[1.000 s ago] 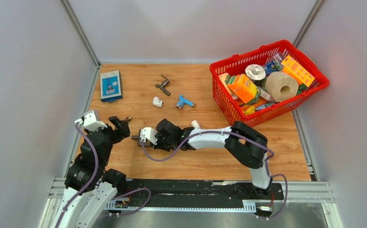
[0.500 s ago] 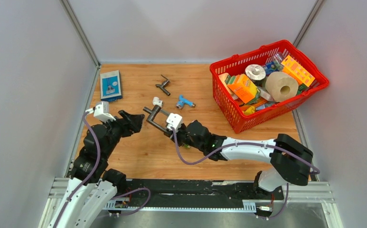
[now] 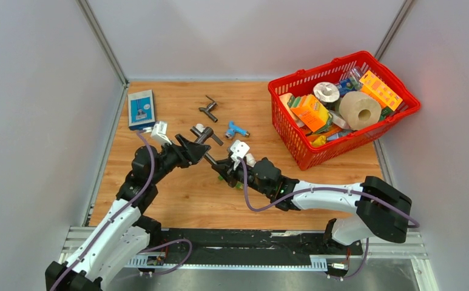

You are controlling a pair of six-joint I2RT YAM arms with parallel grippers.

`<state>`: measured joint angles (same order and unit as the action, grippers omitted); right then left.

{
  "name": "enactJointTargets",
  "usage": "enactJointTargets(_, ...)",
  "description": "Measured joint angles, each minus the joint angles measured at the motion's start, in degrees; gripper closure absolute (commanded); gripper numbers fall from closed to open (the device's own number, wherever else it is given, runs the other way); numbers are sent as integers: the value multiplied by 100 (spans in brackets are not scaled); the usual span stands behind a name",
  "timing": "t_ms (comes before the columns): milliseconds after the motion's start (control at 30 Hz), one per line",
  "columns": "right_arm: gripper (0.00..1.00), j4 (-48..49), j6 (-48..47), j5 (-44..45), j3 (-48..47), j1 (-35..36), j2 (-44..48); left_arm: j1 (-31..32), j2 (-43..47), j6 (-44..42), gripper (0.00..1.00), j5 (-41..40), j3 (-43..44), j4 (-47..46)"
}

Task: Install the water faucets

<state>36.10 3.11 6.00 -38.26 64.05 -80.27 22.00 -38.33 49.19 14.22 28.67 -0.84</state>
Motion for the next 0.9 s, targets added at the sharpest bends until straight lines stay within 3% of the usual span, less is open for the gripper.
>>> enactJointTargets(100,100,105,94,-4,0,0,0,0,-201,153,42,81,-107,-391)
enactJointTargets(167,100,151,142,-2,2,0,0,2,-308,214,63,101,-146,-608)
enactJointTargets(200,100,173,168,-2,2,0,0,4,-367,223,84,116,-157,-732)
enactJointTargets(267,100,181,197,13,9,0,-11,11,-433,402,100,199,-160,-942)
enactJointTargets(333,84,210,197,28,28,0,-28,70,-444,315,100,227,-122,-1021)
enactJointTargets(400,58,245,195,31,31,0,-26,68,-463,116,100,225,-28,-874)
enactJointTargets(500,35,221,225,-81,20,-4,13,74,-540,-667,100,267,319,-306)
enactJointTargets(667,22,-481,149,-616,-409,-146,291,42,-940,-2365,100,393,1255,977)
enactJointTargets(900,22,-1670,-87,-960,-1156,-455,990,42,-1423,-4369,100,1211,2227,2369)
